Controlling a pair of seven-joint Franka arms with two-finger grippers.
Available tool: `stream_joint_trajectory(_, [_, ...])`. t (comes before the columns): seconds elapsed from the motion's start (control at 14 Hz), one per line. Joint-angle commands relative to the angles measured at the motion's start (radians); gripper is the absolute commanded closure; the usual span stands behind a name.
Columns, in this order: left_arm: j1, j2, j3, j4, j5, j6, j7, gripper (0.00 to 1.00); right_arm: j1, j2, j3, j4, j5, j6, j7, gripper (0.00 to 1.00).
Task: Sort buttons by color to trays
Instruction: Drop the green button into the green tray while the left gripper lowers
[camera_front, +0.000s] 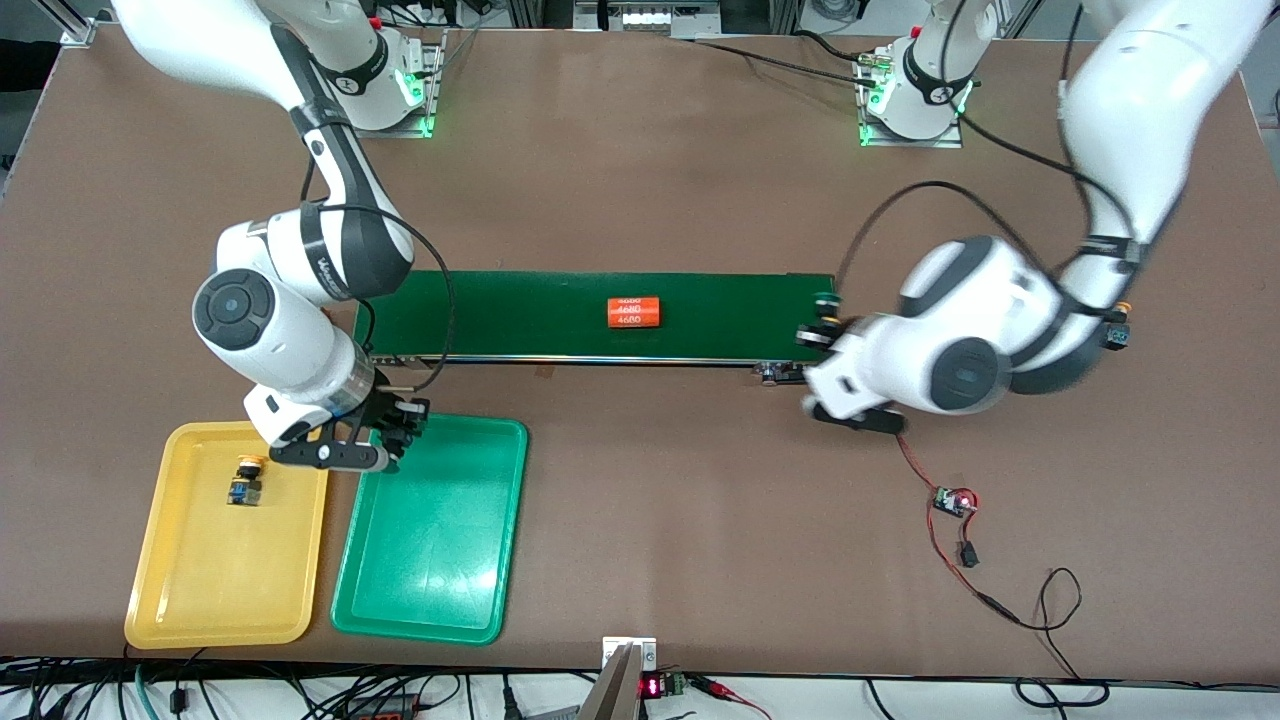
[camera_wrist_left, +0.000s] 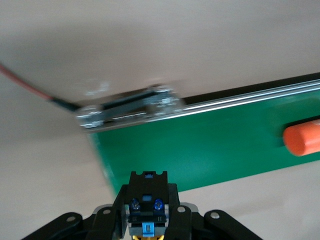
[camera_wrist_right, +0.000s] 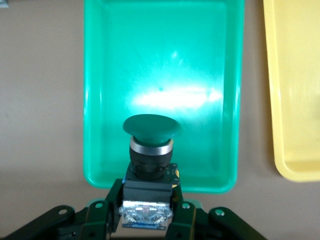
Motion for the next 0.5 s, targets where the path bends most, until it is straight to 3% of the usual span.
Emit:
stream_joint_trajectory(0.0, [-0.037, -0.004, 0.040, -0.091, -0.005, 0.118, -0.062, 0.80, -0.005, 0.129, -0.016, 0.197, -0.024, -0.010, -0.048, 1.00])
stream_joint_trajectory(0.14, [-0.043, -0.004, 0.043, -0.156, -0.002, 0.187, -0.096, 0.80, -0.006, 0.209, -0.053, 0.281, -0.024, 0.022, -0.111, 1.00])
stream_joint_trajectory(0.29, [-0.043, -0.004, 0.044, -0.174, 0.000, 0.198, -0.103, 0.73, -0.008, 0.258, -0.056, 0.288, -0.024, 0.094, -0.110, 1.00])
stream_joint_trajectory(0.36, [-0.043, -0.004, 0.052, -0.179, 0.000, 0.200, -0.103, 0.57, -0.012, 0.281, -0.056, 0.288, -0.024, 0.126, -0.108, 1.00])
stream_joint_trajectory(0.43, [-0.042, -0.004, 0.060, -0.178, -0.002, 0.197, -0.103, 0.15, -0.014, 0.301, -0.056, 0.288, -0.024, 0.159, -0.108, 1.00])
